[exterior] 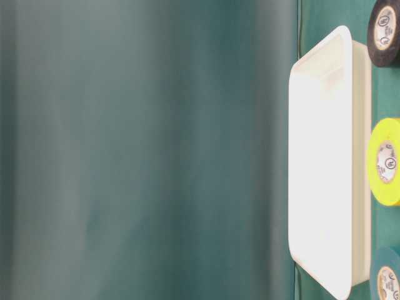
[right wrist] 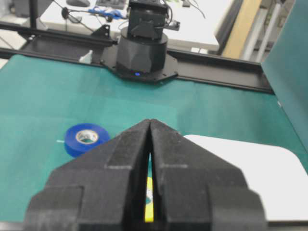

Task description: Place the tape from the fixed location into the white case.

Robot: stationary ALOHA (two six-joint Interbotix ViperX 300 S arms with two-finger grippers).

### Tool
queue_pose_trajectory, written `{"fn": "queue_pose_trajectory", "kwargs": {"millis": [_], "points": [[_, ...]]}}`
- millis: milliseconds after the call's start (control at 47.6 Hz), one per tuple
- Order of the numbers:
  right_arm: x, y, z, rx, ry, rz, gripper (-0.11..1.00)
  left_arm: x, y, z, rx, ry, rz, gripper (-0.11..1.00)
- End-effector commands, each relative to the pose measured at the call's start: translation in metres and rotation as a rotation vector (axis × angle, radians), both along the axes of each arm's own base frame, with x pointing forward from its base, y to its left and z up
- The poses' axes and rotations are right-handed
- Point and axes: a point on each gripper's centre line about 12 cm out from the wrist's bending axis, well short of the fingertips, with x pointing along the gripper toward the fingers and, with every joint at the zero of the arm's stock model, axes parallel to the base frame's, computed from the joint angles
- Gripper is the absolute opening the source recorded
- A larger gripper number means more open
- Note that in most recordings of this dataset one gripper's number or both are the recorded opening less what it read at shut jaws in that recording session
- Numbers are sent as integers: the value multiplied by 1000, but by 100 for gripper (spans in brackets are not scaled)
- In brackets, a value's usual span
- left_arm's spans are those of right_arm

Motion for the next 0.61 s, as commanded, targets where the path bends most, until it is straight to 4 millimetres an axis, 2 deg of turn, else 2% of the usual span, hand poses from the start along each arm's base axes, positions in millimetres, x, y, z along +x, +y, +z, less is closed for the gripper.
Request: {"fn": "queue_pose_trajectory", "kwargs": {"millis": [0, 42, 420, 588], "points": [[2, 0, 10, 3, -26, 1, 0, 4, -1, 7, -5, -17, -4, 96], [2, 0, 11, 3, -28, 1, 0, 5, -1, 6, -5, -12, -4, 99], [2, 0, 11, 1, -25, 1, 0, 5, -1, 6, -6, -11, -4, 98], [2, 0, 11, 1, -25, 1, 0, 4, -11, 7, -6, -12, -52, 98]]}}
